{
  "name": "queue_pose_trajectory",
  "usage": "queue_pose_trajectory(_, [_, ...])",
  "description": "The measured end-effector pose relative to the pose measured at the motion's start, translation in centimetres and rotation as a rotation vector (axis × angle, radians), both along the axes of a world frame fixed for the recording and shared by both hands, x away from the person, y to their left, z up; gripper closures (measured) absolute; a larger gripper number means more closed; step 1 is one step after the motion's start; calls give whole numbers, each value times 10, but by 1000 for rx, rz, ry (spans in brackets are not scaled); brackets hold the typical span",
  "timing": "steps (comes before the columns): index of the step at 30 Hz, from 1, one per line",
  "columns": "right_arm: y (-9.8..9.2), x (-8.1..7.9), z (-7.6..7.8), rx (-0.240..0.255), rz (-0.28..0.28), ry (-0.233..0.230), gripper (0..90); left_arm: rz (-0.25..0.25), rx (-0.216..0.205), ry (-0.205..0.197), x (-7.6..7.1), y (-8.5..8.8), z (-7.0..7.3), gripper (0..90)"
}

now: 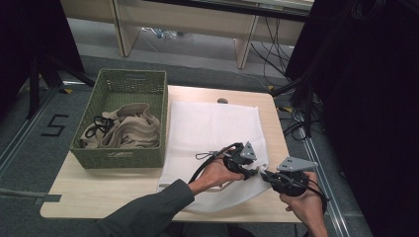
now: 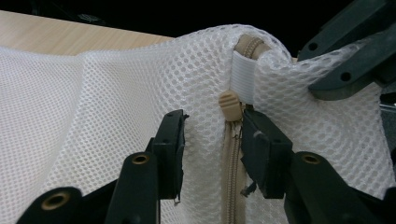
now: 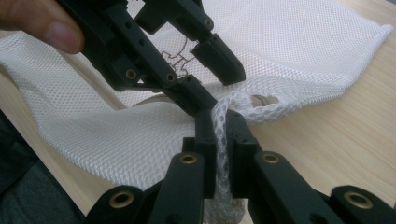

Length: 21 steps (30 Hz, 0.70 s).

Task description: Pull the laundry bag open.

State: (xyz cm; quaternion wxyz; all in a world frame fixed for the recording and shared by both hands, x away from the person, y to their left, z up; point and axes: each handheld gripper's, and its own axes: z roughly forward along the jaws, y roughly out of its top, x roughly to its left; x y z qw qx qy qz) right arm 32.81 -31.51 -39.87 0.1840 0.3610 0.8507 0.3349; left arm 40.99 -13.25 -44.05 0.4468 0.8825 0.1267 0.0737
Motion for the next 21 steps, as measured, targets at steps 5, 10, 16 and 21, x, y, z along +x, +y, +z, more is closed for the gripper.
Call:
queue_pose_trajectory(5, [-1,0,0,-4,9,-4,861,21,-6,2,2,-3,0,622])
queue_pose_trajectory(10, [-4,1,-1,-2,-2,0,861,32,-29,11,1,0,0,651])
queue_pose_trajectory(16, [-4,1,0,-6,7,-8,860,10,-29,13,2,-1,-1,671])
queue_pose_trajectory(21, [-4,0,-2,-7,5,1,861,-10,-13,34,3,-4,-3,677])
